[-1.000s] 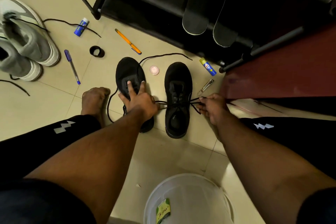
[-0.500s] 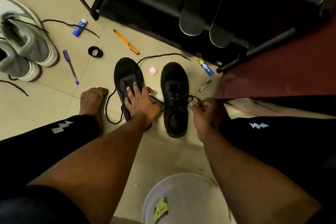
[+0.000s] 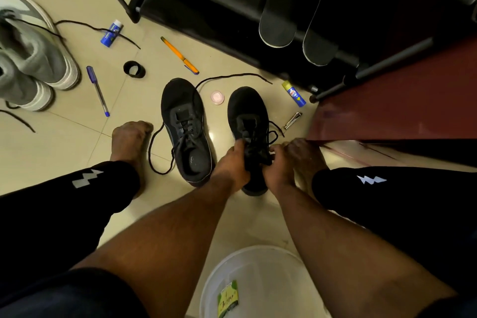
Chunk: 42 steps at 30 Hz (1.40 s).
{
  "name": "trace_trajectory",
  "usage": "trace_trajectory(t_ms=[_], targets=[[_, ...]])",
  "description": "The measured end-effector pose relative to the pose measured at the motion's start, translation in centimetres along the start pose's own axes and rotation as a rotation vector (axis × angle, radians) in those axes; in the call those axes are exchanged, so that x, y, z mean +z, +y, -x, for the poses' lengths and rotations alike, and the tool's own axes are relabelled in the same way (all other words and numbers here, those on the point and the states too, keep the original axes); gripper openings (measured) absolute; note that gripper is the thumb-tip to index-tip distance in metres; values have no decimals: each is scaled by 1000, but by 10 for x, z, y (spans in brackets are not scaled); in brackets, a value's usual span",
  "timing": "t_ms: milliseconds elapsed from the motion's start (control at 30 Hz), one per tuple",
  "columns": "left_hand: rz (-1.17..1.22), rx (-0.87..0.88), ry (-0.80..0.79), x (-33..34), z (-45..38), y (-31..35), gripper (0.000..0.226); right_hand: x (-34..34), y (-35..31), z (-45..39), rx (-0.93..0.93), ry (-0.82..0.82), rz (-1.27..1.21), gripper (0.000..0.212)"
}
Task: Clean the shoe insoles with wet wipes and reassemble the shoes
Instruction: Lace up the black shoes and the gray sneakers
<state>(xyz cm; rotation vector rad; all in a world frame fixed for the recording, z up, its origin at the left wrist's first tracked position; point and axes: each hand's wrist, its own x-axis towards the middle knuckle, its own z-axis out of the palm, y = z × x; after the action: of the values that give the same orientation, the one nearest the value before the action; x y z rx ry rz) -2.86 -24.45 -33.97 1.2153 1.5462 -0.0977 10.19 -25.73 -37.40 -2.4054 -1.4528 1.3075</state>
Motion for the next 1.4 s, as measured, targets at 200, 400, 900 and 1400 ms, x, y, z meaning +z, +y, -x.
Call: trace_trajectory(t_ms=[200, 400, 900, 1400], targets=[[141, 136, -14, 7, -5, 26, 82, -36, 11, 2, 6, 241, 73, 40], [160, 52, 9, -21, -4, 19, 66, -49, -14, 1, -60, 203, 170, 48], [494, -203, 497, -79, 13, -87, 14, 35, -140, -8, -487, -347, 159, 39], [541, -129, 467, -70, 11, -87, 18, 11, -110, -20, -503, -252, 256, 13]])
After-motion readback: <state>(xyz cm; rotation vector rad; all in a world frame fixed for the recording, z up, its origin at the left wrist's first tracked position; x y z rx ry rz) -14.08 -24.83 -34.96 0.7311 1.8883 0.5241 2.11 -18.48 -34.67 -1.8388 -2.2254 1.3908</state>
